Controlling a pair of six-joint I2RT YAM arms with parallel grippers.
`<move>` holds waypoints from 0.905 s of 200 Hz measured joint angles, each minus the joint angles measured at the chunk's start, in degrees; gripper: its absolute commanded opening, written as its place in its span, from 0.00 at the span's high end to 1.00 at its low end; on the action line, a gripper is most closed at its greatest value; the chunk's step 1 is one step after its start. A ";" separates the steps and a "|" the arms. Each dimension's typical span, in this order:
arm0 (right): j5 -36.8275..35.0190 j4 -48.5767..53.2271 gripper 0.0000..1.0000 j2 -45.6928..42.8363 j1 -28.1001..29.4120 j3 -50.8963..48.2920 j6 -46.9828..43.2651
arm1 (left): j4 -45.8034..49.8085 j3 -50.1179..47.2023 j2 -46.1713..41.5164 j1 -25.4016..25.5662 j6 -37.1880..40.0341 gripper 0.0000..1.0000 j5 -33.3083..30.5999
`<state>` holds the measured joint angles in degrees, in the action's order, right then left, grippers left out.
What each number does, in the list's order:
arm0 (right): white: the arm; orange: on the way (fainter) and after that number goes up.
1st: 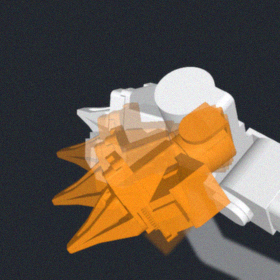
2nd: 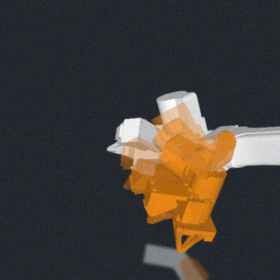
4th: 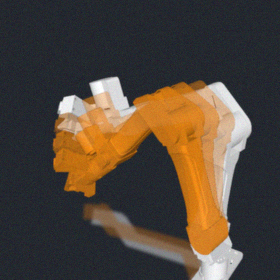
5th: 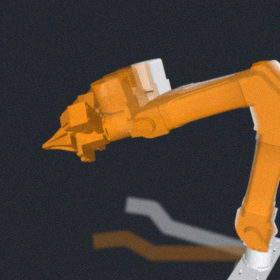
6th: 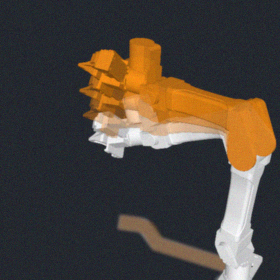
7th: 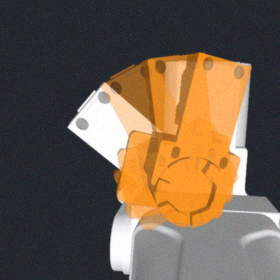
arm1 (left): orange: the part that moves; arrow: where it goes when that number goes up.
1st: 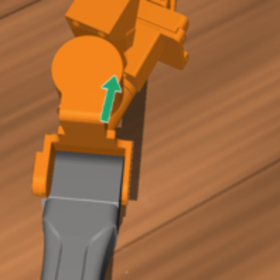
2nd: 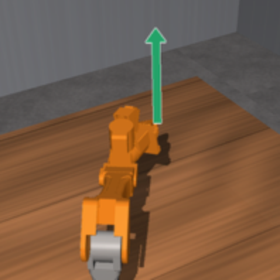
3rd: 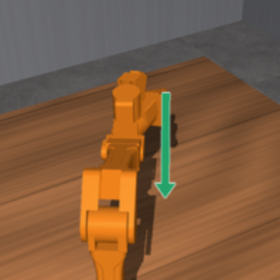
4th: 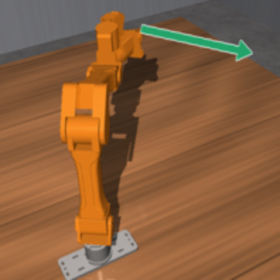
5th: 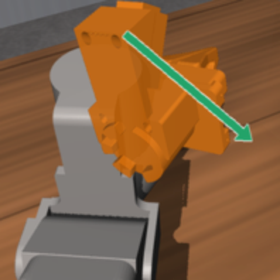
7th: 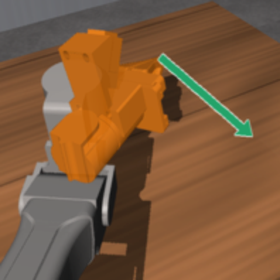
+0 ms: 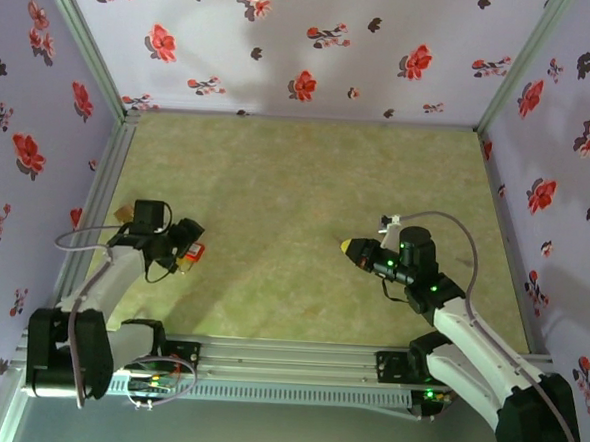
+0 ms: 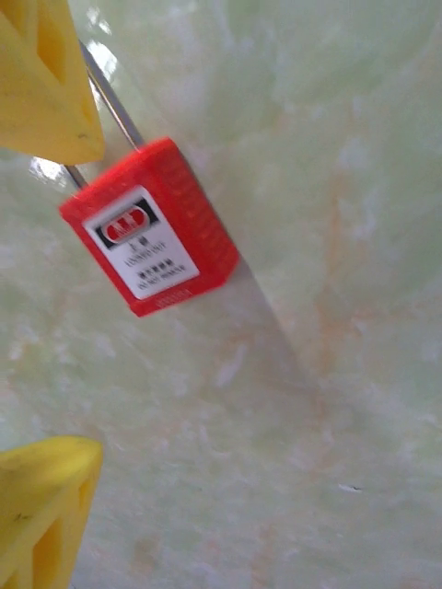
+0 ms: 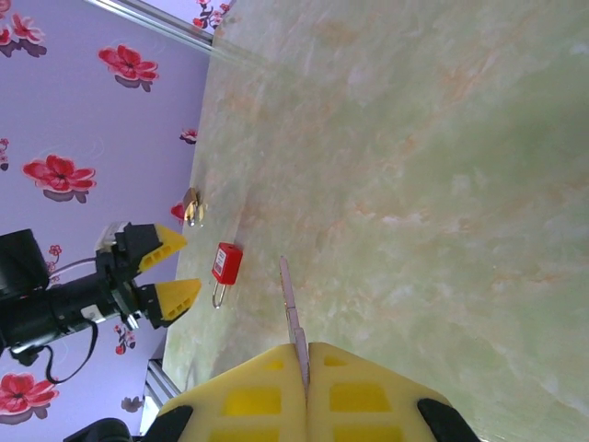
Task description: Unlock with the key
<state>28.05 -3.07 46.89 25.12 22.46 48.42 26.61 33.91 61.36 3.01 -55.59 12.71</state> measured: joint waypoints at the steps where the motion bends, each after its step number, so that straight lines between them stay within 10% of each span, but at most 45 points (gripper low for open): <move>1: -0.02 0.00 1.00 -0.02 0.00 0.02 0.00 | 0.35 0.24 -0.15 0.00 0.37 0.17 -0.11; 82: -0.28 0.00 1.00 0.04 0.00 0.02 0.04 | 10.47 8.09 11.91 8.15 23.12 0.19 -8.55; 181: -0.92 0.07 1.00 0.02 -0.11 0.02 0.17 | 11.15 13.75 25.64 9.01 32.28 0.32 -14.27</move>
<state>27.14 -3.01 46.92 25.02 22.48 48.60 37.76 47.66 87.00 12.01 -23.31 -1.56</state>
